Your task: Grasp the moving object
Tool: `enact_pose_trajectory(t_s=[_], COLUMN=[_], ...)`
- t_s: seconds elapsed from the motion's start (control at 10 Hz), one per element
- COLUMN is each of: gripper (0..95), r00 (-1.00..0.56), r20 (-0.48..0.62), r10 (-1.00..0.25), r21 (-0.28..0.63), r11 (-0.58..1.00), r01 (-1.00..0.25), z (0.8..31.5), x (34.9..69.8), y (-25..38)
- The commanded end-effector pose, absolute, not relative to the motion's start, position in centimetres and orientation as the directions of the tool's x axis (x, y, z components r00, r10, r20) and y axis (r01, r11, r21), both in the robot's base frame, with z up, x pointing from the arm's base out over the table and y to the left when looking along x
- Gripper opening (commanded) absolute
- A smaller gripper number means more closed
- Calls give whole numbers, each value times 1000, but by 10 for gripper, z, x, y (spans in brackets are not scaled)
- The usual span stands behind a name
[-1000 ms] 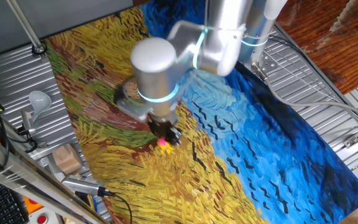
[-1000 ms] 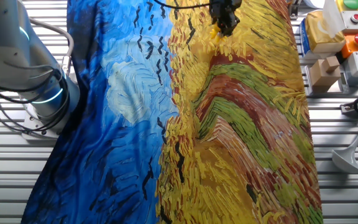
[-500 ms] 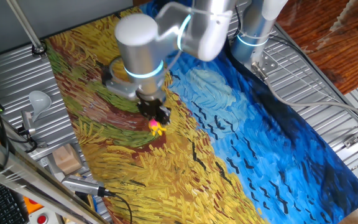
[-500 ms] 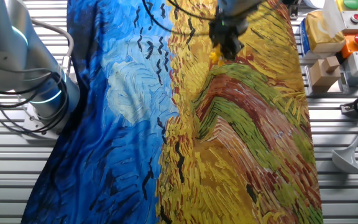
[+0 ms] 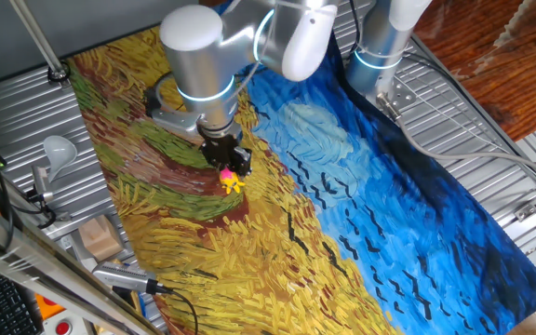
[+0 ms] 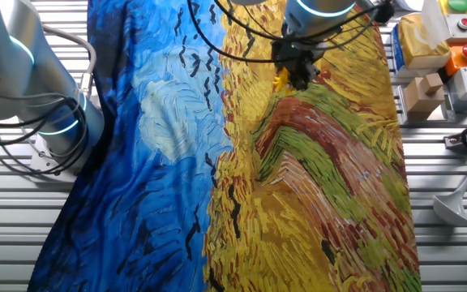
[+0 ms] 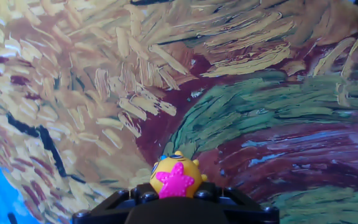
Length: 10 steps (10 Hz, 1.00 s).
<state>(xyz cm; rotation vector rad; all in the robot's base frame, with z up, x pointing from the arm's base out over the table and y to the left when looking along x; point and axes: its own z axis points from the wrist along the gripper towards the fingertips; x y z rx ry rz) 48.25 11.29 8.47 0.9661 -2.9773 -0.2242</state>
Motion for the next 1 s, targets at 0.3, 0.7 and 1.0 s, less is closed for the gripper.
enact_pose_trajectory(t_s=[0.3,0.7,1.0], gripper=[0,0,0], r00=[-828,-793,-792], r20=[-43,-76,-79], r10=[-559,-605,-605], r21=[99,68,65], r11=[822,790,790], r01=[-561,-609,-610], z=[72,51,48], x=[506,515,515], y=[76,46,46])
